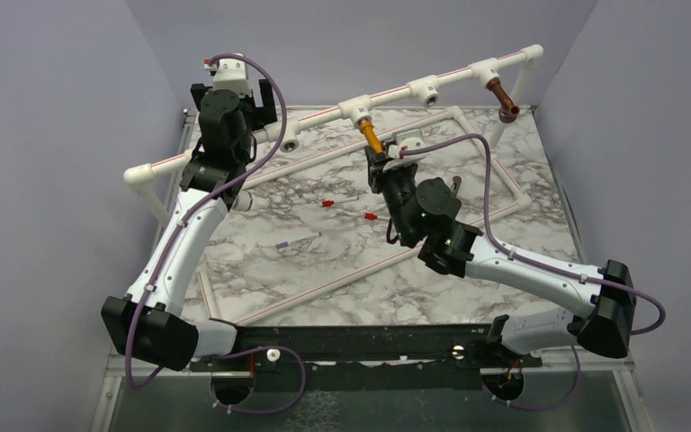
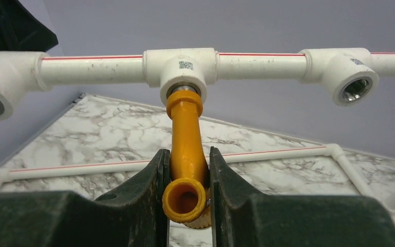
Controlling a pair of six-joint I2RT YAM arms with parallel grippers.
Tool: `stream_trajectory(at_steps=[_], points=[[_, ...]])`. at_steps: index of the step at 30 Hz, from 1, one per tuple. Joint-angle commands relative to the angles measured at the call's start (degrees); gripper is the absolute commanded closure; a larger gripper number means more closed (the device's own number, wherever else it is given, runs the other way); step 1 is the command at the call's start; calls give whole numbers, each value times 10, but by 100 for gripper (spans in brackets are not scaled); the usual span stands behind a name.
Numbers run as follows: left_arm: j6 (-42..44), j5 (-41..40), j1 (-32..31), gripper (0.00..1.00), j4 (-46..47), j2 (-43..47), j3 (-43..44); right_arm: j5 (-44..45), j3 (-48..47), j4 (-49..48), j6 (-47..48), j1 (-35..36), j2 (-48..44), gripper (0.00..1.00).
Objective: Install the water faucets
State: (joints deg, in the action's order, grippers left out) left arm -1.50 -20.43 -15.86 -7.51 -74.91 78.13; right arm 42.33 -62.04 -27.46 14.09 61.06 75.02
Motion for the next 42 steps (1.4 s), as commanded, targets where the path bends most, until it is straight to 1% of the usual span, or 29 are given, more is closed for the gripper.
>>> stream_trajectory(at_steps=[1,10,13,15,16,18,20,26,31,34,36,38,42], points=[[-14,30,-11,3,-89,-25,-28,-20,-24,16,-175,9,3,100],[-14,32,-11,3,-89,-26,-28,-14,-37,49,-401,9,-16,99],[-15,33,-11,3,-89,-25,-28,-16,-36,58,-490,6,-19,100],[-16,33,-11,3,-89,-25,-28,-21,-27,57,-566,2,-21,99],[-15,33,-11,3,-89,-25,-28,-21,-18,50,-606,1,-22,99],[-15,33,-11,3,-89,-25,-28,-22,20,-9,-661,1,-23,99],[-15,32,-11,3,-89,-23,-29,-21,40,-53,-703,0,-18,99],[-17,35,-11,3,-89,-23,-28,-30,47,-70,-813,-6,-19,99],[-17,35,-11,3,-89,-21,-29,-61,42,-27,-917,-13,-25,99],[-18,36,-11,3,-89,-20,-29,-75,37,16,-966,-14,-31,99],[-19,35,-10,3,-89,-19,-29,-82,39,28,-980,-14,-34,99],[-20,35,-10,3,-88,-18,-30,-84,45,32,-983,-15,-40,91],[-20,33,-9,3,-86,-17,-32,-71,49,60,-974,-15,-56,59]])
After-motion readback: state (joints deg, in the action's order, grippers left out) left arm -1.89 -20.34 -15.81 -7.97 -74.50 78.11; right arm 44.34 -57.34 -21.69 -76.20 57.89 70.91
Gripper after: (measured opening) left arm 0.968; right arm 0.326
